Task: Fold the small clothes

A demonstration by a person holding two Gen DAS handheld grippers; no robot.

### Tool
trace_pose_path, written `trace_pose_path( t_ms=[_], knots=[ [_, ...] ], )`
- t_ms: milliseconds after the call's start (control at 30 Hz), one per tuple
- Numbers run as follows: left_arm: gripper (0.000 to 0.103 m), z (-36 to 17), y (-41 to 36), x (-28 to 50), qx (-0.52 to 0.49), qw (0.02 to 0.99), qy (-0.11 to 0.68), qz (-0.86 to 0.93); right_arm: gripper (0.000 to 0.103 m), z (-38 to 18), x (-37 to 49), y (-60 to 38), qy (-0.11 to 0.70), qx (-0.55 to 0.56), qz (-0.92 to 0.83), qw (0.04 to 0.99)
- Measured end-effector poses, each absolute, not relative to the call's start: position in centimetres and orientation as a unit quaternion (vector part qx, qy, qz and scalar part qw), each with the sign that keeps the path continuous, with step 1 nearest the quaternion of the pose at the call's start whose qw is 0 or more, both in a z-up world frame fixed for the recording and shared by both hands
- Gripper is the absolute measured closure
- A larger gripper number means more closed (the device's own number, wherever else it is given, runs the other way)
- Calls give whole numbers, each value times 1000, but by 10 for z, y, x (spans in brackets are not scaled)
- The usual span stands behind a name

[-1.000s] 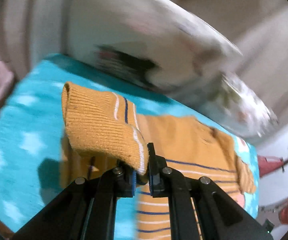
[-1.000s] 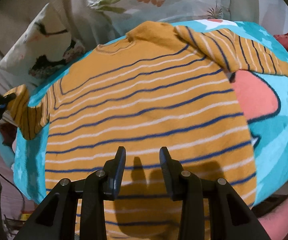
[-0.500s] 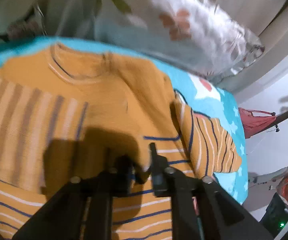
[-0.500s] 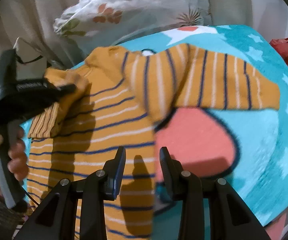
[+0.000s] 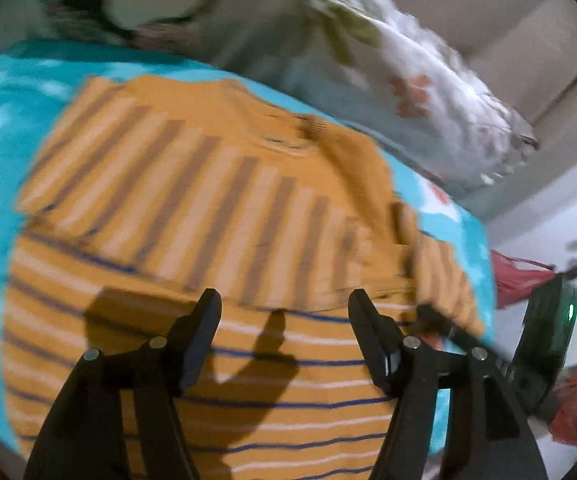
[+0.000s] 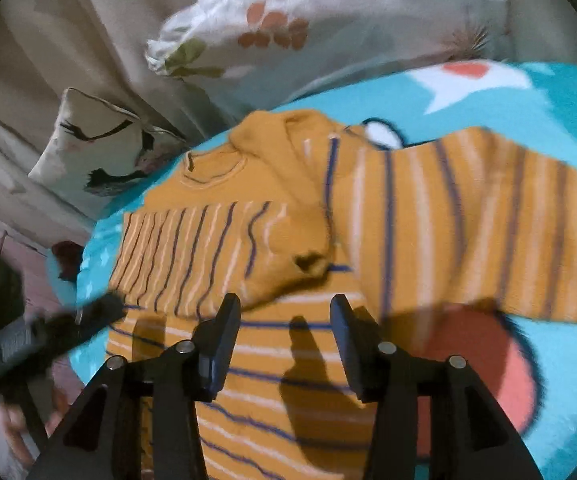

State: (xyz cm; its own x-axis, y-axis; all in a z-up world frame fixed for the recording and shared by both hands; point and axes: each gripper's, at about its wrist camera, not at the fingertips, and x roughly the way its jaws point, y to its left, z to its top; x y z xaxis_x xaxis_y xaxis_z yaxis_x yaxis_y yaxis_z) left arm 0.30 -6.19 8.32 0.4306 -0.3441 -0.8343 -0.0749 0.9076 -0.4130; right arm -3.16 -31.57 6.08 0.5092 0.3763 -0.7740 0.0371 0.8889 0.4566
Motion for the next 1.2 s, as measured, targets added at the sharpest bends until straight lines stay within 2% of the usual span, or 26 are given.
trace_pose_path(
  t_ms=[133,167,200,233,500,767,867,933,1000,1100,1200],
  knots=[
    [38,79,-29,-10,-190,829,526,-25,54,43,0,-306,500,228,87,831],
    [38,78,-23,-15,-186,830,525,-12,62,40,7,-304,505,230,93,827],
    [38,78,-16,-18,-183,831,526,-2,89,38,11,-301,508,227,101,825],
    [38,76,-12,-21,-178,831,526,10,95,37,16,-299,511,217,106,825],
    [38,56,1,-32,-171,820,544,53,103,31,23,-324,505,140,19,852],
    [38,52,-27,-31,-167,814,556,29,98,54,-14,-350,479,192,71,854],
    [38,51,-40,-29,-169,812,559,11,87,53,-42,-381,471,236,67,847],
    [38,51,-46,-27,-171,810,561,0,74,49,-64,-412,463,280,46,840],
    [38,50,-53,-25,-173,807,564,-11,68,41,-90,-442,456,318,15,831],
    [38,48,-60,-23,-177,803,568,-21,64,28,-114,-476,454,350,-31,819],
    [38,47,-66,-23,-175,800,573,-28,64,17,-130,-505,436,404,-54,802]
  ],
)
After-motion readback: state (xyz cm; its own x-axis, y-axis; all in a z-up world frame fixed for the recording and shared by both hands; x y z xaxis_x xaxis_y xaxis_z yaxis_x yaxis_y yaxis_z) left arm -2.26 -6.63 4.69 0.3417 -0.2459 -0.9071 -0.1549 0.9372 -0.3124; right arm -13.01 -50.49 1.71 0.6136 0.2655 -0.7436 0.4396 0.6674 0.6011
